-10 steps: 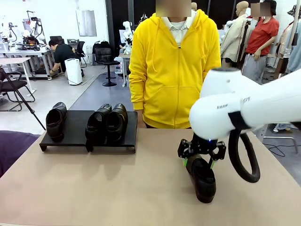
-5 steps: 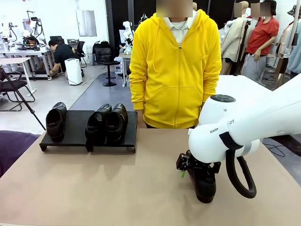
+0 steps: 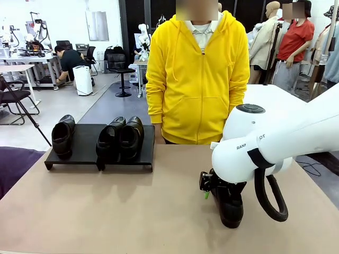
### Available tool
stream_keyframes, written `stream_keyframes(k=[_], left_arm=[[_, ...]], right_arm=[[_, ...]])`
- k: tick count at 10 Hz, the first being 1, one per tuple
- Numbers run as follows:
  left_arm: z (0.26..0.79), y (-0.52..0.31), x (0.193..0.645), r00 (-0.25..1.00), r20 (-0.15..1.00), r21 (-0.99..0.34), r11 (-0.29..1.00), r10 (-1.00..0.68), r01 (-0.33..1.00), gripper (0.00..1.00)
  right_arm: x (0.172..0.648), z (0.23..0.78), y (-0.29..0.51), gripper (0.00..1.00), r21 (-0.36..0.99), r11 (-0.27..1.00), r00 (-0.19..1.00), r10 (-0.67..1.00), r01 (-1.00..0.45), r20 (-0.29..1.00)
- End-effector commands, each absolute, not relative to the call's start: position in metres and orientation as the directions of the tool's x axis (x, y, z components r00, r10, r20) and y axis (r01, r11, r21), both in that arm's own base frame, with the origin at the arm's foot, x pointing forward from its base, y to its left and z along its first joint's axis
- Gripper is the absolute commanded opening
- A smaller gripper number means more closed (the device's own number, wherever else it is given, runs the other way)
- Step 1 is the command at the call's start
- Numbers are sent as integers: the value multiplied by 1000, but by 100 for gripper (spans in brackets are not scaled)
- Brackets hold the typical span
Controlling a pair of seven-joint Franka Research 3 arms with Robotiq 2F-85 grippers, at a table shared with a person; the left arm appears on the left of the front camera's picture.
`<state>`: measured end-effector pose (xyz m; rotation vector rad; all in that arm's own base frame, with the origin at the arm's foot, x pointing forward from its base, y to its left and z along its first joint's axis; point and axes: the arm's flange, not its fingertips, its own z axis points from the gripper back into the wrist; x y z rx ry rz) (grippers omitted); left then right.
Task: Organize the shoes by placing them on the stand.
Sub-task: Pick up one Shoe and place it in the middle of the table.
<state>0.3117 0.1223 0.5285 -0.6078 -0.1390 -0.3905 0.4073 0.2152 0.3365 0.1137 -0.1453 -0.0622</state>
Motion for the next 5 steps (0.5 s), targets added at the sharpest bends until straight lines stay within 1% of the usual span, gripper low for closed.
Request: stream_keyframes(k=[1, 5], left_arm=[[532, 123, 311, 922, 227, -527, 757, -312, 386, 100], [532, 123, 311, 922, 227, -527, 757, -312, 386, 100]], right_arm=[[405, 335, 218, 0, 90, 994, 982, -80, 66, 169], [402, 343, 210, 0, 87, 992, 978, -108, 93, 181]])
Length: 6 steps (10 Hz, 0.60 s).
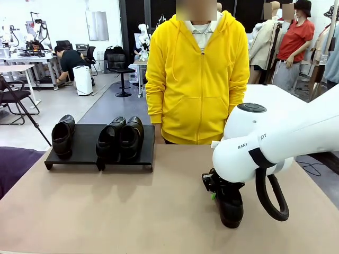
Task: Organize the shoes by placing them on the stand.
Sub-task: Pick up one Shoe and place it in the middle of the table.
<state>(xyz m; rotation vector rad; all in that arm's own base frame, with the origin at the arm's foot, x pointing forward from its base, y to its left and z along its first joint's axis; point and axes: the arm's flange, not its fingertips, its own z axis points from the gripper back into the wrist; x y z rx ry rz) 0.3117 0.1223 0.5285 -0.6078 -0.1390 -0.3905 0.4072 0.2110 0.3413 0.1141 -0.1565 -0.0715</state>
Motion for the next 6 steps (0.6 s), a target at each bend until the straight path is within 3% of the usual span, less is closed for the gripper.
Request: stream_keyframes(k=[1, 6], left_arm=[[532, 123, 311, 922, 227, -527, 757, -312, 386, 100], [532, 123, 311, 922, 227, -527, 757, -312, 386, 100]], right_arm=[[401, 346, 206, 0, 80, 990, 972, -129, 115, 194], [358, 412, 156, 0, 169, 977, 942, -177, 132, 287]])
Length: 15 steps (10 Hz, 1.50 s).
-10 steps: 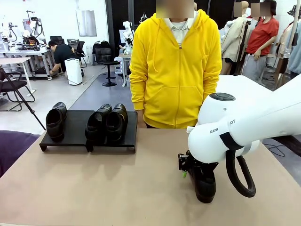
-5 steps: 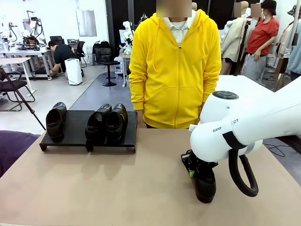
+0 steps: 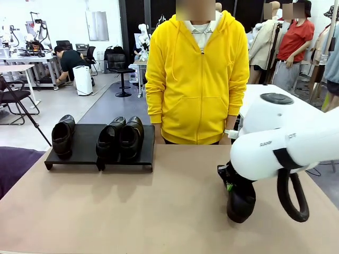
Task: Organize the shoes by placing them on the stand.
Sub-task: Pick up one Shoe and place it in the middle of the table.
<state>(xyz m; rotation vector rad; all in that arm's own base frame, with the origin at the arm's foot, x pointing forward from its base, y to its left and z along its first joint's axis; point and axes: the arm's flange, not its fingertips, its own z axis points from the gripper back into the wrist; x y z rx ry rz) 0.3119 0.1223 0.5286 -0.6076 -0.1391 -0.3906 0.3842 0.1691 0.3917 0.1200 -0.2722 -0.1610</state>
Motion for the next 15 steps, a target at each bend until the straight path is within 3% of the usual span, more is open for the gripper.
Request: stream_keyframes(k=[1, 4, 6, 7, 8, 11, 13, 15], left_arm=[[532, 123, 311, 922, 227, -527, 757, -312, 386, 100], [532, 123, 311, 922, 227, -527, 757, -312, 386, 100], [532, 123, 311, 922, 227, -527, 757, -312, 386, 100], [532, 123, 311, 922, 227, -527, 757, -312, 386, 100], [532, 123, 311, 922, 227, -527, 757, -312, 386, 100], [532, 123, 311, 922, 227, -527, 757, -312, 386, 100], [532, 123, 311, 922, 227, -527, 757, -312, 386, 100], [532, 123, 311, 922, 227, -527, 757, -312, 386, 100]], right_arm=[[334, 436, 144, 0, 222, 969, 945, -169, 107, 282], [249, 459, 135, 0, 359, 931, 969, -36, -57, 246], [237, 445, 141, 0, 295, 955, 983, -33, -21, 179], [246, 440, 140, 0, 235, 971, 984, -78, 39, 158], [286, 513, 170, 0, 304, 952, 979, -22, -42, 203], [283, 504, 168, 0, 270, 963, 986, -29, -17, 167], [303, 488, 250, 0, 190, 974, 969, 76, -122, 234], [325, 462, 304, 0, 183, 977, 967, 63, -110, 248]])
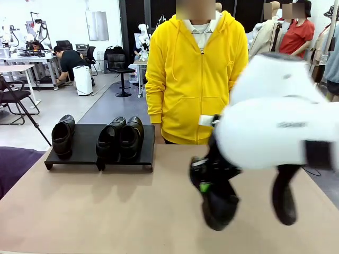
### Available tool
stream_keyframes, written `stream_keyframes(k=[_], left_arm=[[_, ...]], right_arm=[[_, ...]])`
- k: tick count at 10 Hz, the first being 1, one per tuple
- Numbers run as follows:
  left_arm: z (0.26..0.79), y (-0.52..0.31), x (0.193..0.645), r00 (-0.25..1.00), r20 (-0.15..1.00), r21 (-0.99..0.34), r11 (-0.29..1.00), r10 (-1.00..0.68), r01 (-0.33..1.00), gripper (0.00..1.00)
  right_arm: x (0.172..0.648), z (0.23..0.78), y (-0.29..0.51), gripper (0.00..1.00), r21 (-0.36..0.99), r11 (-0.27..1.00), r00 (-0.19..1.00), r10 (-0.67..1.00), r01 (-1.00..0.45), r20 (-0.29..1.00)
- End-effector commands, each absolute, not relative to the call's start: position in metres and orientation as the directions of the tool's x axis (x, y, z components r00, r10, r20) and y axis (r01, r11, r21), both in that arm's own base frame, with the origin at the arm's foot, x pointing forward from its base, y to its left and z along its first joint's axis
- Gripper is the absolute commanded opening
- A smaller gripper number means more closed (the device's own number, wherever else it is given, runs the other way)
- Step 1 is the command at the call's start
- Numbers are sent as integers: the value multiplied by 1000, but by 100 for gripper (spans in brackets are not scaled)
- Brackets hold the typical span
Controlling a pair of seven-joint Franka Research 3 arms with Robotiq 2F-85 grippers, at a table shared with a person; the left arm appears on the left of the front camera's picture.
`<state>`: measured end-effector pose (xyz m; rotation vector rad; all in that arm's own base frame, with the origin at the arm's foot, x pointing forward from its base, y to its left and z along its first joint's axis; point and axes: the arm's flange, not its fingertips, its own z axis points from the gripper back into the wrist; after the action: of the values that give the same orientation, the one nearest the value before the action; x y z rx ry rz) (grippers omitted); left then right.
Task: Organize the shoes by placing them on the stand.
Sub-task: Pick up one Shoe and place it in the middle of the table.
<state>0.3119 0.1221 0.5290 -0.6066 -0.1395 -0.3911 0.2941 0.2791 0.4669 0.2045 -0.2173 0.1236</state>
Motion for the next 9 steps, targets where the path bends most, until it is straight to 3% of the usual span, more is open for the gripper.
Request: stream_keyframes(k=[1, 4, 9], left_arm=[[532, 123, 311, 922, 227, -527, 757, -312, 386, 100], [532, 123, 311, 922, 227, -527, 757, -312, 386, 100], [532, 123, 311, 922, 227, -527, 757, -312, 386, 100]], right_arm=[[340, 444, 326, 0, 172, 981, 967, 46, -91, 251], [382, 389, 376, 0, 183, 978, 974, 56, -97, 219], [394, 361, 393, 0, 210, 973, 978, 55, -98, 201]])
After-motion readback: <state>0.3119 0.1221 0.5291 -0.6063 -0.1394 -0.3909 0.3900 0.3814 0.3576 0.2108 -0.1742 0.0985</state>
